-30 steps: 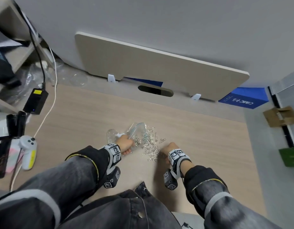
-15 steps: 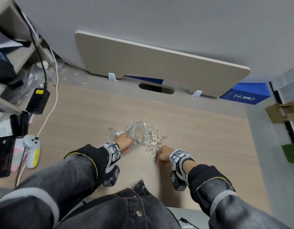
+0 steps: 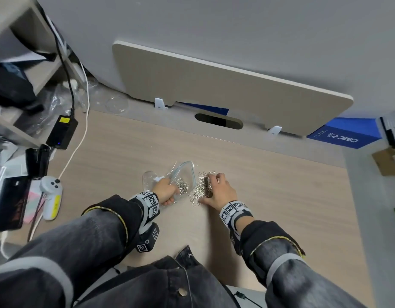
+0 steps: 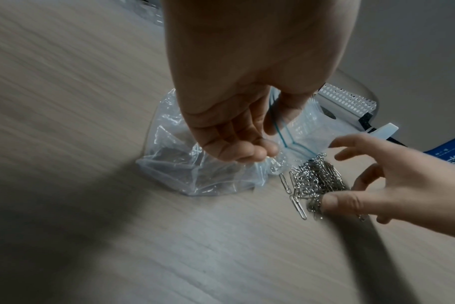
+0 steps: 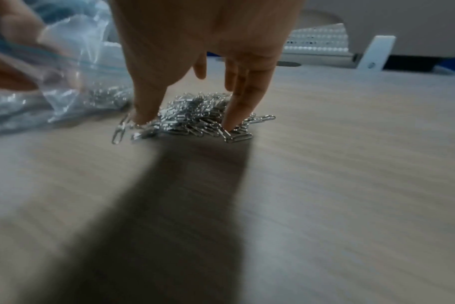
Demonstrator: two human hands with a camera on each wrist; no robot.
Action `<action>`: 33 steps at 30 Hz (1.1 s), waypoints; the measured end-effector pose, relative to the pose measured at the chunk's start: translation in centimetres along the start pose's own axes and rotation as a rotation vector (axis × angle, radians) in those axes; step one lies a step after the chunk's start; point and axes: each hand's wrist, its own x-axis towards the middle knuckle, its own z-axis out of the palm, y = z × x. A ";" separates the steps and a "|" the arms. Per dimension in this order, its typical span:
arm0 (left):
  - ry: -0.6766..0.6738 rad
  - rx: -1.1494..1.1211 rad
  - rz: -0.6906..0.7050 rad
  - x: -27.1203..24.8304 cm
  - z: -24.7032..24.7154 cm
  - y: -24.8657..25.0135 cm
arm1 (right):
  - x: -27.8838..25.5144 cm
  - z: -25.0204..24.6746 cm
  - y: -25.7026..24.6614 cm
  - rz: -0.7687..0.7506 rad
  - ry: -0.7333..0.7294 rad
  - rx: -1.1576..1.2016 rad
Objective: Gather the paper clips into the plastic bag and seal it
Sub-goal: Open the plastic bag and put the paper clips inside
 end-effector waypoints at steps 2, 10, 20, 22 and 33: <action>0.000 -0.009 -0.007 0.1 -0.2 -0.3 | 0.4 0.4 -0.3 -0.063 -0.011 -0.070; 0.026 -0.062 -0.027 0.0 -0.2 -0.6 | 2.7 2.6 -0.6 -0.266 0.095 -0.250; 0.053 -0.167 -0.047 1.0 0.5 -0.5 | 4.4 4.8 0.6 -0.386 0.258 -0.191; 0.054 -0.175 -0.044 1.1 0.5 -0.5 | 4.6 4.6 0.7 -0.390 0.250 -0.197; 0.051 -0.216 -0.059 1.4 0.5 -0.3 | 5.4 2.8 -0.2 -0.327 0.108 -0.204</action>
